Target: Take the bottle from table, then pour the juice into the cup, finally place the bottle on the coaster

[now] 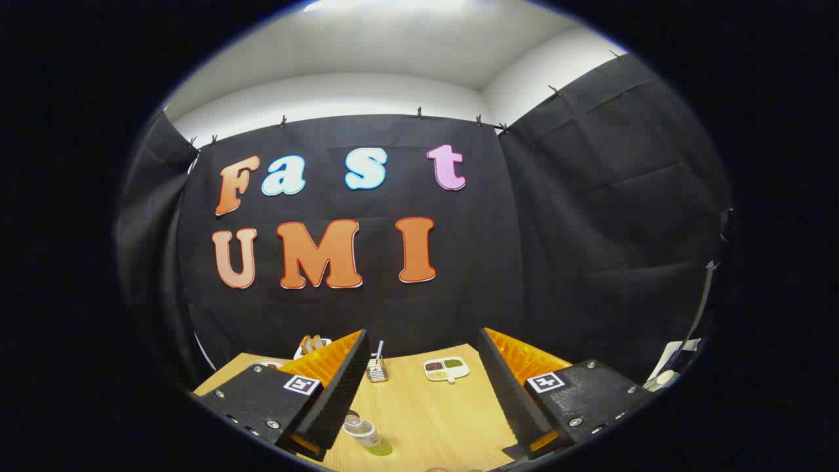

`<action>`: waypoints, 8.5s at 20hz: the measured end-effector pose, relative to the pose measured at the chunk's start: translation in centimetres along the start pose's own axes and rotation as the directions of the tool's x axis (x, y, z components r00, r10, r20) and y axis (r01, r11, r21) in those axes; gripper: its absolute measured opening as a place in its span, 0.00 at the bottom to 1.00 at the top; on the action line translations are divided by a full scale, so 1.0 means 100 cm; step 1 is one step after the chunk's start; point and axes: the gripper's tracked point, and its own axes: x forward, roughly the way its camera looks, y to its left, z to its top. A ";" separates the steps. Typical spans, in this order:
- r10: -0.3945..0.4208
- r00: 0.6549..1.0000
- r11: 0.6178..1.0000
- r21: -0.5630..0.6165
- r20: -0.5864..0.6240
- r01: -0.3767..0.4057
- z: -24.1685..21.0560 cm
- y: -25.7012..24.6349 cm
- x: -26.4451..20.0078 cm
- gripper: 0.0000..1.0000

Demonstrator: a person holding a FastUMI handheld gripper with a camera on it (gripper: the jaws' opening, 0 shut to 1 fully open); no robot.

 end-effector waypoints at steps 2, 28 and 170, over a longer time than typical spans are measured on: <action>0.020 0.999 1.000 -0.020 -0.026 -0.020 -0.005 0.011 -0.001 0.99; 0.213 0.964 0.976 -0.016 -0.159 -0.218 -0.119 0.101 0.022 0.99; 0.245 0.883 -0.584 -0.788 -0.400 -0.195 -0.285 0.294 0.078 0.55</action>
